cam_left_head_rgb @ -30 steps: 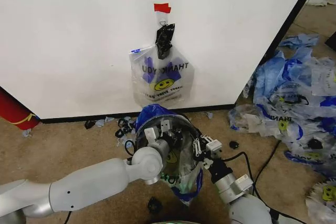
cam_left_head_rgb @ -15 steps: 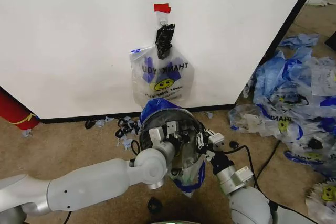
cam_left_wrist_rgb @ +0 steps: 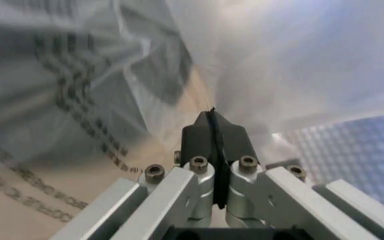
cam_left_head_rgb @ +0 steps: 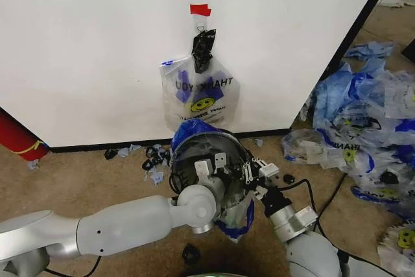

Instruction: Pick up the garbage bag from the wall and place it over the trash bin.

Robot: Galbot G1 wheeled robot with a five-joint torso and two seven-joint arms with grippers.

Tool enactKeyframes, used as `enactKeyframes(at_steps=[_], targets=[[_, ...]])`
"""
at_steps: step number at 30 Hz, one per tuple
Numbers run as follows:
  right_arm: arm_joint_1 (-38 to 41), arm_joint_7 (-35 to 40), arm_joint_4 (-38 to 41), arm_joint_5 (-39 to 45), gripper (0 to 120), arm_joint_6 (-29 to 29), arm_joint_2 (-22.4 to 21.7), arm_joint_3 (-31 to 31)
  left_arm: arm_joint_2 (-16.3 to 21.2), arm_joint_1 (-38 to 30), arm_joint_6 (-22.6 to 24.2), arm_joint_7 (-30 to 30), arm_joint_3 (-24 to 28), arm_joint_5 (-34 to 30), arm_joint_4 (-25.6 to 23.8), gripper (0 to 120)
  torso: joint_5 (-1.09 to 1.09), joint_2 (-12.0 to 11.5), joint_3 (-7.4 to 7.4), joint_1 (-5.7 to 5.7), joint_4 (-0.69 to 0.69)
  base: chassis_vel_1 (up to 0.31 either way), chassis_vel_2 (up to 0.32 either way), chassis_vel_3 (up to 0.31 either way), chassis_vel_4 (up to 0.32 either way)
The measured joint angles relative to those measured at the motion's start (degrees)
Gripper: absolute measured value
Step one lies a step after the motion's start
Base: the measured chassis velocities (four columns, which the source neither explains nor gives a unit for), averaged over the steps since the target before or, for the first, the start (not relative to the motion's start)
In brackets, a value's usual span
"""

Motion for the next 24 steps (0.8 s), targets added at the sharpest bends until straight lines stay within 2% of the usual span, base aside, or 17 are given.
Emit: enactKeyframes(at_steps=[11,15,21,24], targets=[[0.0,0.9,-1.8,1.3,0,-0.1,1.4,0.0,5.6,-0.9,0.0,-1.4,-0.3,-1.1,-5.1,0,-0.01,0.0,0.0,0.0,0.0,0.0,0.0,0.0,0.0],[-0.9,1.3,-0.7,1.9,0,-0.6,2.1,-0.3,6.8,-0.4,0.0,-1.3,-1.0,-0.8,-5.4,0,-0.01,0.0,0.0,0.0,0.0,0.0,0.0,0.0,0.0],[-1.2,1.4,0.6,1.9,0,-0.9,2.2,-0.7,6.3,0.6,-0.1,-1.1,-1.6,0.2,-4.3,0,-0.01,0.0,0.0,0.0,0.02,0.0,0.0,0.0,0.0],[-2.2,1.4,2.6,1.6,0,-1.0,1.3,-0.8,4.5,0.5,-0.3,-0.7,-2.0,1.0,-1.9,0,-0.01,0.0,0.0,0.0,-0.01,0.0,0.0,0.0,0.0]])
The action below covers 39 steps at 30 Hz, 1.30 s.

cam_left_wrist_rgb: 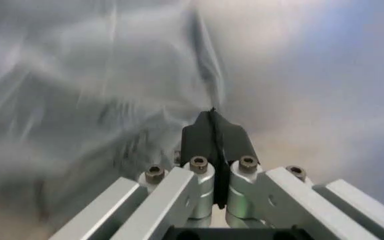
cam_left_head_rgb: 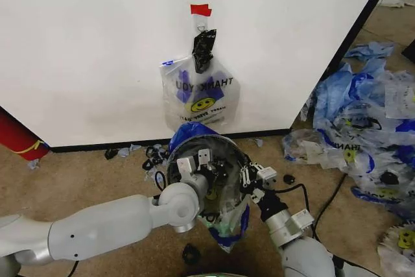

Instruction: Pick up the garbage bag from the wall and place it over the trash bin.

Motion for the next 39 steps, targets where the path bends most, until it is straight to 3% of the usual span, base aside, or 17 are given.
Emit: enactKeyframes(at_steps=[11,39], targets=[[-1.1,-0.3,-0.1,-1.6,0,0.6,0.0,-0.9,-1.3,0.1,-0.4,0.8,-0.2,1.3,2.6,0,0.01,0.0,0.0,0.0,0.01,0.0,0.0,0.0,0.0],[2.0,3.8,-7.7,4.9,0,-0.9,4.7,1.6,6.5,-1.5,0.1,-2.9,-0.2,-3.0,-11.0,0,0.0,0.0,0.0,0.0,0.01,0.0,0.0,0.0,0.0]])
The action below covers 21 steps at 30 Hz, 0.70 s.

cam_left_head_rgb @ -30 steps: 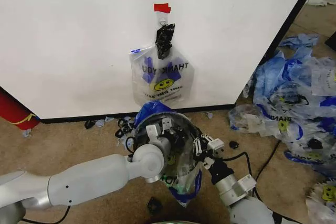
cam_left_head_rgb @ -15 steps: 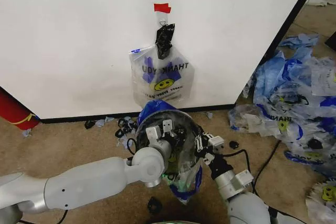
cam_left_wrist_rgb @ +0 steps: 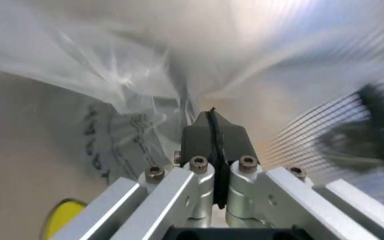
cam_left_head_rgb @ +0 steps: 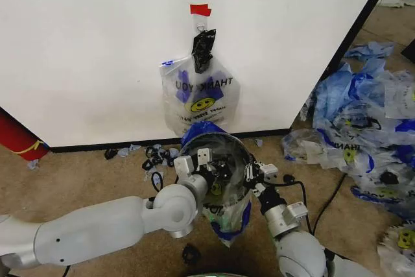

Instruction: Pick up the garbage bag from the wall and place it over the trash bin.

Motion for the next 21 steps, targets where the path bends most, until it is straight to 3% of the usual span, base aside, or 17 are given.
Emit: enactKeyframes(at_steps=[10,21], targets=[[-0.1,3.9,0.1,10.4,0,-2.1,2.5,0.6,7.5,-1.6,0.8,-0.1,-3.9,-2.8,-7.6,0,0.0,0.0,0.0,0.0,0.0,0.0,0.0,0.0,0.0],[0.9,3.2,0.1,22.4,0,-2.0,6.2,-1.9,12.0,6.7,1.6,2.2,-14.7,-1.9,-10.7,0,-0.01,0.0,0.0,0.0,0.0,0.0,0.0,0.0,0.0]])
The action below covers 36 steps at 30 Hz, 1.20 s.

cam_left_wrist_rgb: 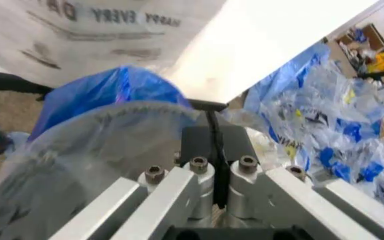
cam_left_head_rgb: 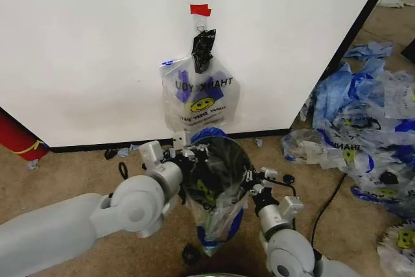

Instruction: Pick up the garbage bag from the wall and place it over the trash bin.

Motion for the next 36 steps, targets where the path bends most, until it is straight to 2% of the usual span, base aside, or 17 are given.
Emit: enactKeyframes(at_steps=[4,13,36], targets=[[0.7,-0.9,-1.8,2.9,0,0.1,1.7,-1.5,0.7,3.9,0.0,0.8,-2.9,1.3,-0.4,0,0.0,0.0,0.0,0.0,0.0,0.0,0.0,0.0,0.0],[1.3,-1.3,-5.5,3.6,0,0.1,3.8,-3.7,1.9,9.8,0.1,2.3,-7.2,3.2,-0.8,0,0.01,0.0,0.0,0.0,0.0,0.0,0.0,0.0,0.0],[1.9,-2.2,-10.0,0.5,0,0.9,5.9,-5.4,2.4,16.5,-0.2,3.6,-11.0,6.4,-1.3,0,0.0,0.0,0.0,0.0,-0.01,0.0,0.0,0.0,0.0]])
